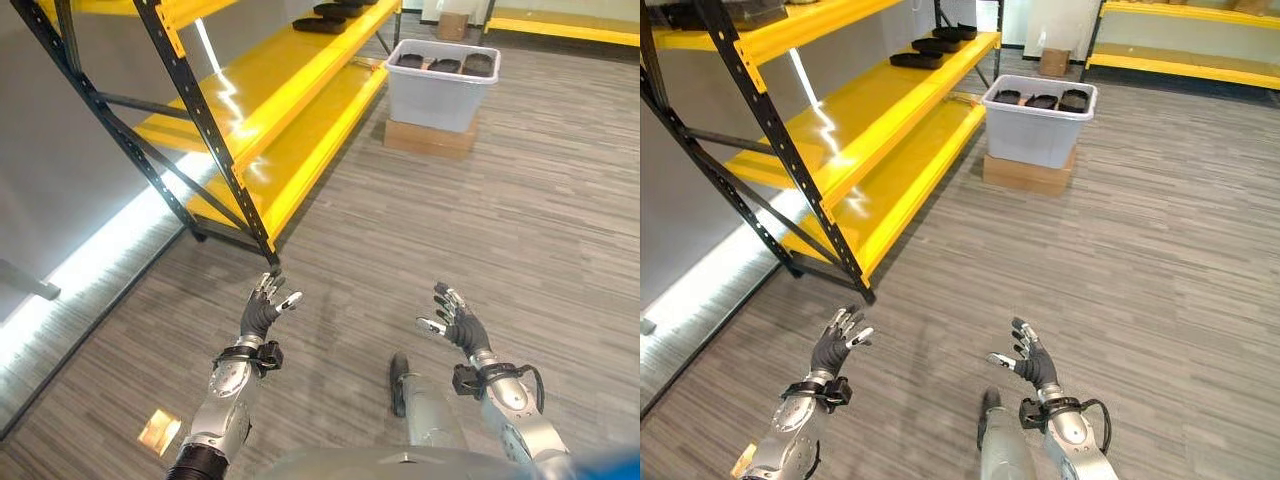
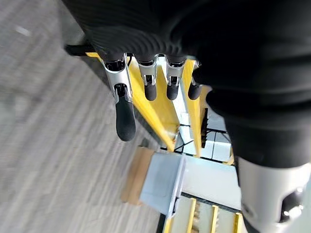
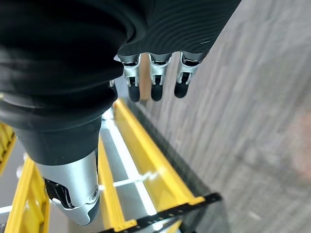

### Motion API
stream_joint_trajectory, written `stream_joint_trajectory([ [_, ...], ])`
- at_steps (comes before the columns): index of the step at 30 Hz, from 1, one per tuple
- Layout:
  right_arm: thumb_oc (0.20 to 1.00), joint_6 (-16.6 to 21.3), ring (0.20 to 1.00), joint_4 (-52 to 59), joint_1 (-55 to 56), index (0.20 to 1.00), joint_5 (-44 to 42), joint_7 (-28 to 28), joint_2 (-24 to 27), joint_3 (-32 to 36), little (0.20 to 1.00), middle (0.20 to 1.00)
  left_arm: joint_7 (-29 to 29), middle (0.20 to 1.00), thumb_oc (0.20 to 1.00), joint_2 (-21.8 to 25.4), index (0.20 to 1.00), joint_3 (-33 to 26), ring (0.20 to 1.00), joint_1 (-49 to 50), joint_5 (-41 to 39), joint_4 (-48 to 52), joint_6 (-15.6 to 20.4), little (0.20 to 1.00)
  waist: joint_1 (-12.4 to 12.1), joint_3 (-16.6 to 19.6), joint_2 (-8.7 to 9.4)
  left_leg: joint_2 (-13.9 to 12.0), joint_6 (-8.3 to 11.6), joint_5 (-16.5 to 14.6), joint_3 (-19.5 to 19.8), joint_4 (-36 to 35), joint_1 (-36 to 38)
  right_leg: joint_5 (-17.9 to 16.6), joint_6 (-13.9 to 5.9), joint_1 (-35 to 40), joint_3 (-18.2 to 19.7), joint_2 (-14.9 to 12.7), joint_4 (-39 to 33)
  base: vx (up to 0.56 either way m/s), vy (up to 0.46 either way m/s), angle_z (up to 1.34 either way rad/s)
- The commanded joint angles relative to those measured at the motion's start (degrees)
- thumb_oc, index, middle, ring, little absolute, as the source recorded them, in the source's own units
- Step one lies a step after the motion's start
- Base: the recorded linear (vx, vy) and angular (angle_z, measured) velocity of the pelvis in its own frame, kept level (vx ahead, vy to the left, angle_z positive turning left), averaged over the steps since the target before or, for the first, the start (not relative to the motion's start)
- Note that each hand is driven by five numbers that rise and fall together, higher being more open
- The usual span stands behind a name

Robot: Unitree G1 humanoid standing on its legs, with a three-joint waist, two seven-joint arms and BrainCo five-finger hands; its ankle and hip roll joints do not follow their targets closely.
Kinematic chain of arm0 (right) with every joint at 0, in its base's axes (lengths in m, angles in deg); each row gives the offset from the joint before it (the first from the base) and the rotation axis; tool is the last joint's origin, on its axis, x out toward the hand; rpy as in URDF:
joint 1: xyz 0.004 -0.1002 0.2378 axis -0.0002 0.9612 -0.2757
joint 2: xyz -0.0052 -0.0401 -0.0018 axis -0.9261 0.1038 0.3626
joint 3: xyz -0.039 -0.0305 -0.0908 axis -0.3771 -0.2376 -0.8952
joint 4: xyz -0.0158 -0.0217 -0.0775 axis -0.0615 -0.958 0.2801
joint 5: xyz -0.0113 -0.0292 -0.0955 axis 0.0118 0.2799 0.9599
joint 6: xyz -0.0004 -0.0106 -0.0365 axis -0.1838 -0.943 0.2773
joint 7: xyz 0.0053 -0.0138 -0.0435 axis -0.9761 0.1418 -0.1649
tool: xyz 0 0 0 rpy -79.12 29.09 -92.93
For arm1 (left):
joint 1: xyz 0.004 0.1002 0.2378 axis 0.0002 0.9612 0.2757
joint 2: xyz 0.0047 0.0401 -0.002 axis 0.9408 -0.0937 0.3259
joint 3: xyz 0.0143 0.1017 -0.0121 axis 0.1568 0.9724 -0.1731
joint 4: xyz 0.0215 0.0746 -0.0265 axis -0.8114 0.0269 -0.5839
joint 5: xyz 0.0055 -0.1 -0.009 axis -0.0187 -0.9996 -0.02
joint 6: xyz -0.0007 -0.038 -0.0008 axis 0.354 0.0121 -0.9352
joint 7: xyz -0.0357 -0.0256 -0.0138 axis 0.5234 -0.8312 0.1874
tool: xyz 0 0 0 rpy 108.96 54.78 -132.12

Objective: Move parts from the plastic box to the shelf.

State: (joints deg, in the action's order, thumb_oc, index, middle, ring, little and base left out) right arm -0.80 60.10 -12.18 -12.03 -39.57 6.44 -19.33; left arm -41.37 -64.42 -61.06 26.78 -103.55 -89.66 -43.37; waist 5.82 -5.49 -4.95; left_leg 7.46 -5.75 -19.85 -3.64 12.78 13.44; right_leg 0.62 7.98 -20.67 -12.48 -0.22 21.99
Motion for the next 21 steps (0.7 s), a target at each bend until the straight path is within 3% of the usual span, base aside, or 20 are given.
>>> stream_joint_trajectory([
  [1, 1.0, 3.24, 1.0, 0.66, -2.58, 1.0, -3.06, 0.18, -0.98, 1.26, 1.0, 1.0, -0.45, 1.0, 1.0, 3.32, 1.0, -0.29, 1.0, -0.23, -0.3, 5.71, 2.34, 1.0, -0.11, 0.79, 2.16, -9.59, 6.44, 5.71, 2.09, 1.66, 4.7, -2.44, -13.26, -0.99, 3.69, -3.67, 2.25, 0.32, -0.264, -0.13],
  [3, 1.0, 3.45, 1.0, 1.26, -2.38, 1.0, -3.21, -0.07, -0.66, 1.5, 1.0, 1.0, -0.47, 1.0, 1.0, 3.29, 1.0, -0.49, 1.0, 0.01, -0.32, 6.01, 2.5, 1.0, -0.09, 1.66, 1.91, -11.39, 7.96, 10.79, 2.09, 5.02, 3.81, -0.25, -11.9, 0.23, 3.51, -1.99, 2.77, 0.29, -0.246, 0.21],
  [5, 1.0, 3.61, 1.0, 1.02, -2.71, 1.0, -2.83, -0.04, -0.05, 1.77, 1.0, 1.0, -0.45, 1.0, 1.0, 3.66, 1.0, -0.41, 1.0, -0.31, -0.29, 6.63, 2.47, 1.0, -0.65, 1.38, 2.56, -12.18, 9.28, 19.75, 2.8, 18.34, -2.31, 1.8, -9.79, 2.2, 4.12, -0.65, 2.53, 0.21, -0.268, 0.15],
  [7, 1.0, 3.8, 1.0, 1.51, -2.7, 1.0, -3.52, 0.05, 0.84, 2.24, 1.0, 1.0, -0.57, 1.0, 1.0, 3.9, 1.0, -0.16, 1.0, -0.73, -1.42, 6.97, 2.6, 1.0, -1.74, -0.26, 3.79, -11.38, 9.36, 25.05, 4.23, 30.6, -9.02, 3.48, -7.75, 4.41, 5.07, 0.17, 2.36, 0.19, -0.297, -0.31],
  [8, 1.0, 3.65, 1.0, 1.52, -2.58, 1.0, -3.32, 0.51, 1.37, 2.77, 1.0, 1.0, -0.49, 1.0, 1.0, 4.34, 1.0, 0.35, 1.0, -0.86, -1.34, 7.57, 2.43, 1.0, -2.8, -1.93, 4.96, -10.94, 8.09, 23.67, 3.15, 33.89, -15.14, 4.69, -6.95, 6.6, 5.82, -0.04, 1.96, 0.13, -0.215, -0.3],
  [10, 1.0, 3.79, 1.0, 1.25, -2.41, 1.0, -3.58, 1.01, 1.49, 3.11, 1.0, 1.0, -0.44, 1.0, 1.0, 4.51, 1.0, 0.72, 1.0, -0.88, -1.22, 7.58, 2.41, 1.0, -3.26, -2.67, 5.23, -11.68, 7.25, 21.21, 1.46, 35.03, -19.48, 5.42, -6.72, 7.92, 5.58, -0.22, 2.01, 0.15, -0.162, -0.33],
  [11, 1.0, 3.96, 1.0, 1.05, -2.33, 1.0, -3.61, 1.62, 1.44, 3.47, 1.0, 1.0, -0.19, 1.0, 1.0, 4.63, 1.0, 1.04, 1.0, -0.49, -2.4, 7.12, 2.53, 1.0, -4.29, -4.04, 6.05, -12.6, 6.57, 18.81, -0.76, 34.45, -27.27, 6.43, -6.28, 10.85, 5.69, -0.54, 1.34, 0.43, -0.126, -0.21],
  [12, 1.0, 4.25, 1.0, 1.01, -1.99, 1.0, -2.46, 1.95, 1.3, 3.41, 1.0, 1.0, 0.19, 1.0, 1.0, 4.56, 1.0, 0.81, 1.0, 1.52, -3.55, 6.15, 2.32, 1.0, -6.19, -4.55, 5.99, -10.55, 6.46, 18.31, -0.2, 26.14, -32.8, 7.73, -6.37, 15.84, 7.31, 0.37, -0.97, 0.37, -0.064, -0.12],
  [13, 1.0, 4.25, 1.0, 1.01, -1.99, 1.0, -2.45, 1.95, 1.29, 3.4, 1.0, 1.0, 0.19, 1.0, 1.0, 4.57, 1.0, 0.81, 1.0, 1.53, -3.55, 6.16, 2.32, 1.0, -6.16, -4.43, 6.12, -10.41, 6.44, 18.6, -0.24, 25.78, -32.79, 7.57, -6.37, 15.78, 7.31, 0.25, -1.15, 0.38, 0.028, -0.4],
  [15, 1.0, 4.19, 1.0, 0.36, -1.68, 1.0, -1.71, 1.62, 0.61, 2.92, 1.0, 1.0, 0.22, 1.0, 1.0, 4.6, 1.0, 0.21, 1.0, 2.79, -2.79, 6.2, 2.36, 1.0, -7.25, -4.46, 5.7, -10.73, 7.0, 21.58, 0.79, 14.97, -34.12, 8.81, -6.72, 19.2, 7.87, 0.93, -2.5, 0.35, 0.089, -0.95],
  [16, 1.0, 4.09, 1.0, 0.49, -1.61, 1.0, -1.37, 1.28, 0.28, 2.52, 1.0, 1.0, 0.32, 1.0, 1.0, 4.73, 1.0, -0.22, 1.0, 3.39, -2.19, 6.35, 2.42, 1.0, -8.41, -4.32, 5.21, -9.1, 7.6, 24.96, 3.73, 7.39, -34.29, 8.81, -7.07, 21.74, 9.39, 1.63, -3.81, 0.61, 0.183, -0.91],
  [17, 1.0, 3.8, 1.0, 0.93, -1.46, 1.0, -0.76, 0.09, 0.07, 2.16, 1.0, 1.0, 0.86, 1.0, 1.0, 4.89, 1.0, -1.06, 1.0, 3.77, -1.38, 6.77, 2.48, 1.0, -9.01, -3.47, 5.33, -8.08, 7.63, 26.3, 4.89, 3.12, -32.32, 9.13, -7.9, 24.46, 10.5, 1.59, -5.17, 0.61, 0.191, -0.39],
  [21, 1.0, 3.36, 1.0, 0.85, -1.34, 1.0, -0.54, -1.3, -0.73, 1.3, 1.0, 1.0, 1.23, 1.0, 1.0, 5.46, 1.0, -1.54, 1.0, 3.64, 0.07, 7.35, 2.64, 1.0, -9.18, -1.31, 6.09, -6.2, 5.59, 23.24, 4.07, 2.64, -29.39, 9.24, -9.4, 27.1, 11.78, -0.19, -5.5, 0.32, 0.106, -0.36],
])
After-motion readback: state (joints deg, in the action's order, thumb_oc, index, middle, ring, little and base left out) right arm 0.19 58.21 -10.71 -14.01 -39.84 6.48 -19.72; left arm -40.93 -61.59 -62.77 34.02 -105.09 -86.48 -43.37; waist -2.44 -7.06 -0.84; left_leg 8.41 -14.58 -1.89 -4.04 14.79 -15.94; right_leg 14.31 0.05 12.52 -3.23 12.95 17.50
